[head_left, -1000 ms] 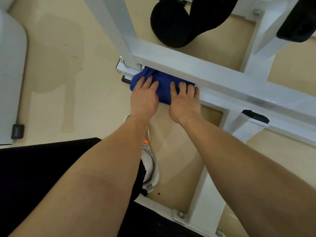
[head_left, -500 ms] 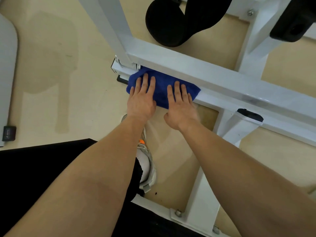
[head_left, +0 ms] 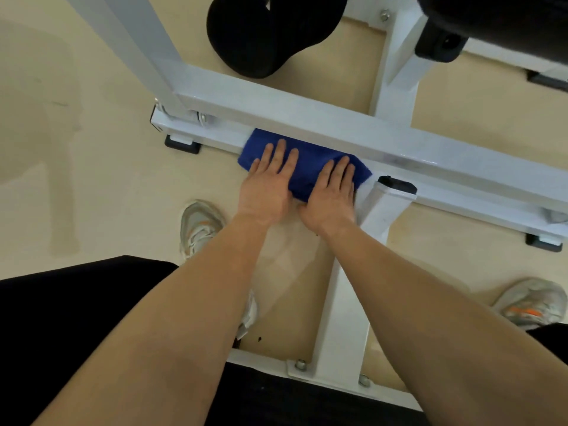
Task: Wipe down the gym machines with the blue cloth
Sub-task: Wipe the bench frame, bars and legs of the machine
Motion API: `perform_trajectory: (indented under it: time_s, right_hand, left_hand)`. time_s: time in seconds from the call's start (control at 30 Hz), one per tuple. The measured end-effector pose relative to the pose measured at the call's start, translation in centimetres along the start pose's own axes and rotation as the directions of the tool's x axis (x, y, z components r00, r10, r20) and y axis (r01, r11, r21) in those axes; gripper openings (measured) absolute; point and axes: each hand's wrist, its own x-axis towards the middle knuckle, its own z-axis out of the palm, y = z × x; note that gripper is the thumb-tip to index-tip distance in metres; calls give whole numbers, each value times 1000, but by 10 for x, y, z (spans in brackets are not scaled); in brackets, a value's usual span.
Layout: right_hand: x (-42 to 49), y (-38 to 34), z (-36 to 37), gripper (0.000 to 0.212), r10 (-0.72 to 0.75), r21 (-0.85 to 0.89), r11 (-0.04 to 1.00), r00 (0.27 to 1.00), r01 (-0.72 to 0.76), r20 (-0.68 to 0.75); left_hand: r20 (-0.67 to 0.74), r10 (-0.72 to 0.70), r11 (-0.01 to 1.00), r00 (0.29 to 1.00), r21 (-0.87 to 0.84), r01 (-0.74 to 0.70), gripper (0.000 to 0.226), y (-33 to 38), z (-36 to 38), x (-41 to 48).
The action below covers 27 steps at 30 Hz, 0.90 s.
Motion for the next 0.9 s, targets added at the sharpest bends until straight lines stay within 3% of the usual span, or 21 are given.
perform_trajectory:
  time_s: [0.1,0.23,0.3,0.47,0.57,0.9]
  right_hand:
    - [9,-12,3,100,-196,-102,975,980,199,32]
    - [20,-21,1,98,-339,-113,932,939,344,66]
    - [19,-16,1,99,-310,-123,942,950,313,45]
    - [4,16,2,99,-79,-121,989,997,80,8]
    - [3,21,-1,103,-38,-92,995,999,39,16]
    - [19,-51,4,103,-348,-92,930,932,357,98]
  left_hand:
    - [-56,-165,986,985,21,166,76,-37,-6,-6]
    - [-64,-172,981,983,82,177,73,-53,-4,-8]
    - [-56,-155,983,986,88,159,73,-45,-3,-7]
    - [-24,-49,996,999,71,50,77,3,5,-7]
    - [8,-22,997,1000,76,22,78,20,8,-5]
    - [-46,-266,961,963,71,269,83,-62,-12,-7]
